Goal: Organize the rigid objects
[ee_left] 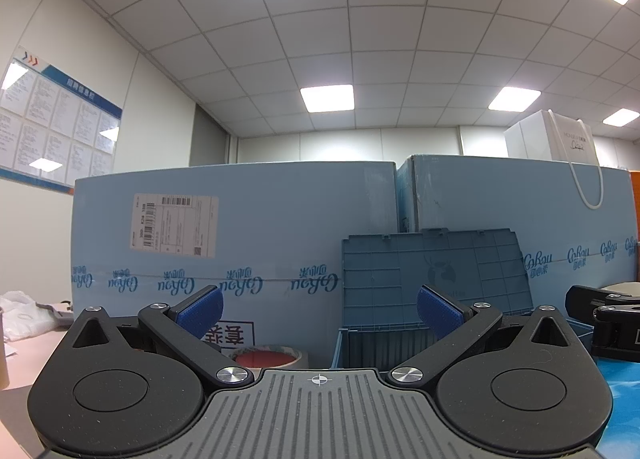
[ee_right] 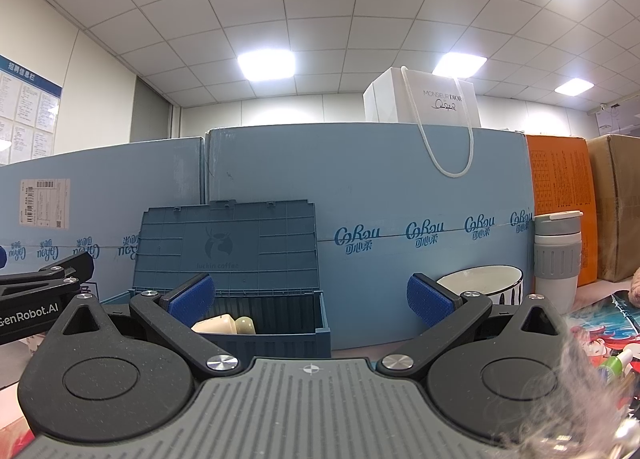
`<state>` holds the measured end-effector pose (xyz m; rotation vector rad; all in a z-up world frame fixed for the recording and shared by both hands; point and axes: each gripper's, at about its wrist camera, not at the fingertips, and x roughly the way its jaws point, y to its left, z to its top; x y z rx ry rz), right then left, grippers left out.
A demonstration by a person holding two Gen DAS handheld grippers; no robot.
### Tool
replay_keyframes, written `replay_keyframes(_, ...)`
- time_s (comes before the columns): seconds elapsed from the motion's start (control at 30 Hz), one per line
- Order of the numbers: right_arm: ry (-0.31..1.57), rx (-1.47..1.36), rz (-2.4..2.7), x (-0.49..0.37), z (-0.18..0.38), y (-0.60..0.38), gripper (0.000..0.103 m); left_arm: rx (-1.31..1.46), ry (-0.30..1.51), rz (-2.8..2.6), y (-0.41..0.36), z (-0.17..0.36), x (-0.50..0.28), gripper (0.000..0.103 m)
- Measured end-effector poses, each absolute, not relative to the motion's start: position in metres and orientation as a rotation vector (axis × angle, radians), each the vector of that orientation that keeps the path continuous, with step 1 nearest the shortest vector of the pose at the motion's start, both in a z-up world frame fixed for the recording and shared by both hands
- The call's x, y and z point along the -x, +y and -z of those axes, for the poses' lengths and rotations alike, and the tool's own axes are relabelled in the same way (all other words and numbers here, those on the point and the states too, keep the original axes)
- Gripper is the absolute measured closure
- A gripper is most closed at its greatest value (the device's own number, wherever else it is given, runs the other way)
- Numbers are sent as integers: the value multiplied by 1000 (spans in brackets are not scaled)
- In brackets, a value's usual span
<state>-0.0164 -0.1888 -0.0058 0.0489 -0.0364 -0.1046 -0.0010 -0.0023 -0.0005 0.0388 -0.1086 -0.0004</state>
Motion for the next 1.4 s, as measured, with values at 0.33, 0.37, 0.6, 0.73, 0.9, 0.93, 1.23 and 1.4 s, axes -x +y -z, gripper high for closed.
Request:
replay_keyframes(0.33,-40,-32,115,18,6,-186,0,15,-126,13,8,0,2,0)
replay_keyframes(0.37,-47,-28,121,19,5,-185,0,23,-133,17,10,0,3,0)
replay_keyframes(0.6,-122,20,227,35,2,-179,0,108,-198,44,23,-6,14,0)
replay_keyframes(0.73,-145,19,255,51,-8,-179,0,140,-222,108,28,-12,21,0)
replay_keyframes(0.9,-120,-28,237,75,-22,-188,0,148,-234,195,27,-23,30,0)
replay_keyframes(0.93,-109,-35,233,79,-25,-192,0,144,-229,203,26,-26,31,0)
replay_keyframes(1.23,12,-49,300,113,-52,-251,0,38,15,403,-13,-66,27,0)
replay_keyframes(1.4,92,-129,380,125,-61,-291,0,108,278,560,-52,-77,-2,0)
